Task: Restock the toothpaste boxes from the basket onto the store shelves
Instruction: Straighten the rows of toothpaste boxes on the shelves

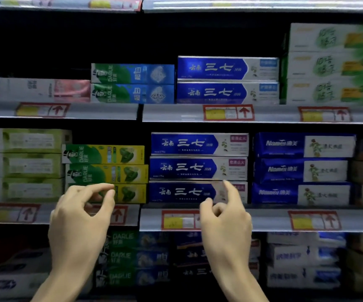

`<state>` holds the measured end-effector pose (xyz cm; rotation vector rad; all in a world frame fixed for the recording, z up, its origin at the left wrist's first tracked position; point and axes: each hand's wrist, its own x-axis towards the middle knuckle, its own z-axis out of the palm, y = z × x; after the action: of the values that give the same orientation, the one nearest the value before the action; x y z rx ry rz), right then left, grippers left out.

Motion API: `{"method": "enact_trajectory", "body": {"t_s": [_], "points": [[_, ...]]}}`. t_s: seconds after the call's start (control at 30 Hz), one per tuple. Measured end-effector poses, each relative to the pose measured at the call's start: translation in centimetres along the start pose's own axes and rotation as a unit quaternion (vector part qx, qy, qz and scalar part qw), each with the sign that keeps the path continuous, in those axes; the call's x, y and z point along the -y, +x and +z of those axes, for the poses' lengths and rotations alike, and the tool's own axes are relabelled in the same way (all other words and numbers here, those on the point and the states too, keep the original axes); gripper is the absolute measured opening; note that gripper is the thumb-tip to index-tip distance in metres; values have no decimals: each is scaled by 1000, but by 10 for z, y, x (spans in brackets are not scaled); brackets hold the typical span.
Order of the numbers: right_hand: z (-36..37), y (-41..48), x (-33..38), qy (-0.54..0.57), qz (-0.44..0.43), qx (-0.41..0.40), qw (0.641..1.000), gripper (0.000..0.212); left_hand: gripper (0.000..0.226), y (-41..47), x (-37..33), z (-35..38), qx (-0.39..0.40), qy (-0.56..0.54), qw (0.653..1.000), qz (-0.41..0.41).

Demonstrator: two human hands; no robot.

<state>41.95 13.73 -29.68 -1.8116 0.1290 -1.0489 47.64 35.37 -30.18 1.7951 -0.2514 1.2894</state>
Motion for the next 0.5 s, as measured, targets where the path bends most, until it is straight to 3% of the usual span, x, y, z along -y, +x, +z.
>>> {"method": "enact_trajectory", "body": {"t_s": [0.17, 0.37, 0.5], "points": [[-33, 28, -17, -18, 5, -90, 996, 62, 17, -10, -26, 28, 51, -5, 998, 42], [-33, 47, -18, -85, -1, -85, 993, 57, 23, -5, -46, 60, 38, -13, 999, 36], [-26, 53, -15, -124, 10, -89, 988, 31, 26, -5, -47, 70, 21, 22, 1000, 2]]}}
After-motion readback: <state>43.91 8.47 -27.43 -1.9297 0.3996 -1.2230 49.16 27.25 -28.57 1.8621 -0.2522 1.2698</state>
